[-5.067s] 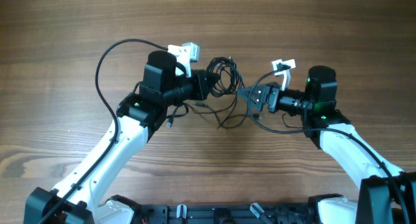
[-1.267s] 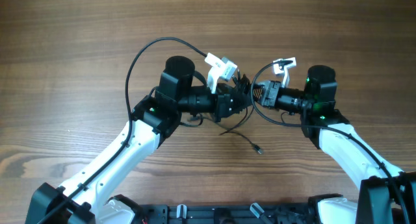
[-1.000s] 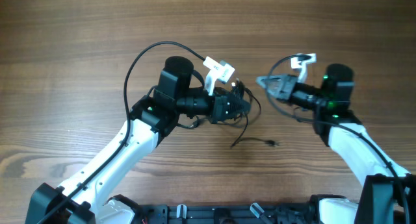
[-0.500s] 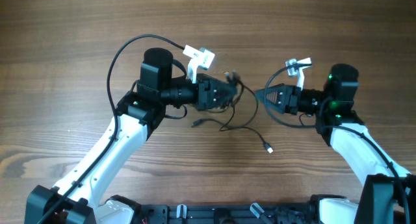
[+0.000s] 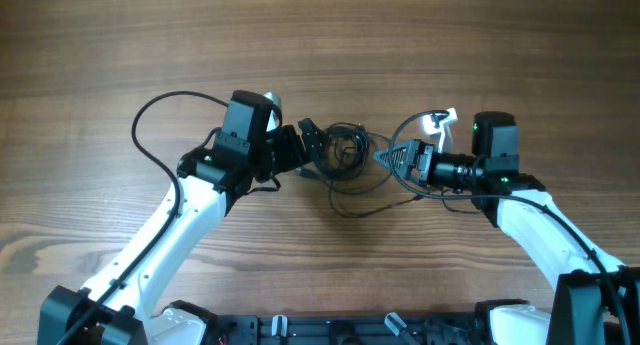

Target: Untangle cables

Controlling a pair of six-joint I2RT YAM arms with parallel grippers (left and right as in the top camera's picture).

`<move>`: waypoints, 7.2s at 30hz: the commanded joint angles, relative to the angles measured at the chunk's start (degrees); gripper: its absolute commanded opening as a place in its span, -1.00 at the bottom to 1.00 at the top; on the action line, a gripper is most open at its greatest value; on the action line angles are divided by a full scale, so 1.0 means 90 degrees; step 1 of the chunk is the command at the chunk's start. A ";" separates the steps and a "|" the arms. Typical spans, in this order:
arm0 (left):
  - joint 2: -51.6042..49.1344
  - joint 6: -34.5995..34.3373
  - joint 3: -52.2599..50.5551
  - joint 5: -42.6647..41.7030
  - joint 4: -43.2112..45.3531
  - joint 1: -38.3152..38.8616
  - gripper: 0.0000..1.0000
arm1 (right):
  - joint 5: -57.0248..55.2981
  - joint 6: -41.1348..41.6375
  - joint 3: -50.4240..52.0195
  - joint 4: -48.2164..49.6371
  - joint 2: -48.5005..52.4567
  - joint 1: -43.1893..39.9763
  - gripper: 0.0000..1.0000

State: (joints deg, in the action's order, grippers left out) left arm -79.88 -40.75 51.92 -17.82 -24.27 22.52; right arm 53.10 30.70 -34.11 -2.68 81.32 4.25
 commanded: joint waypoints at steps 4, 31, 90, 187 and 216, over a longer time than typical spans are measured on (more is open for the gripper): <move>-0.0272 0.0695 0.0017 0.0899 0.0350 -0.0022 0.97 | -0.1256 -0.0051 -0.0005 -0.0469 -0.0017 0.0007 0.88; -0.3609 0.4286 0.1613 0.0563 0.0612 0.0512 0.99 | -0.1047 0.1775 -0.0007 0.0843 -0.0017 0.0107 0.99; 0.1625 0.2450 0.1732 0.0884 -0.2460 0.0325 -0.92 | -0.0721 0.1341 -0.0007 0.4240 -0.0017 0.2237 -0.03; 0.0515 0.0612 0.1022 0.2011 -0.1802 0.0935 1.00 | -0.0741 0.3104 -0.0007 0.4024 -0.0022 0.2246 -0.70; 0.0124 0.0641 0.1003 0.0063 -0.2259 0.0627 1.00 | -0.0765 0.3113 -0.0007 0.4029 -0.0022 0.2246 -0.70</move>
State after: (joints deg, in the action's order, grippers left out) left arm -78.83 -35.09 61.30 -12.29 -45.01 28.03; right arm 45.56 59.72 -33.04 33.06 82.06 24.08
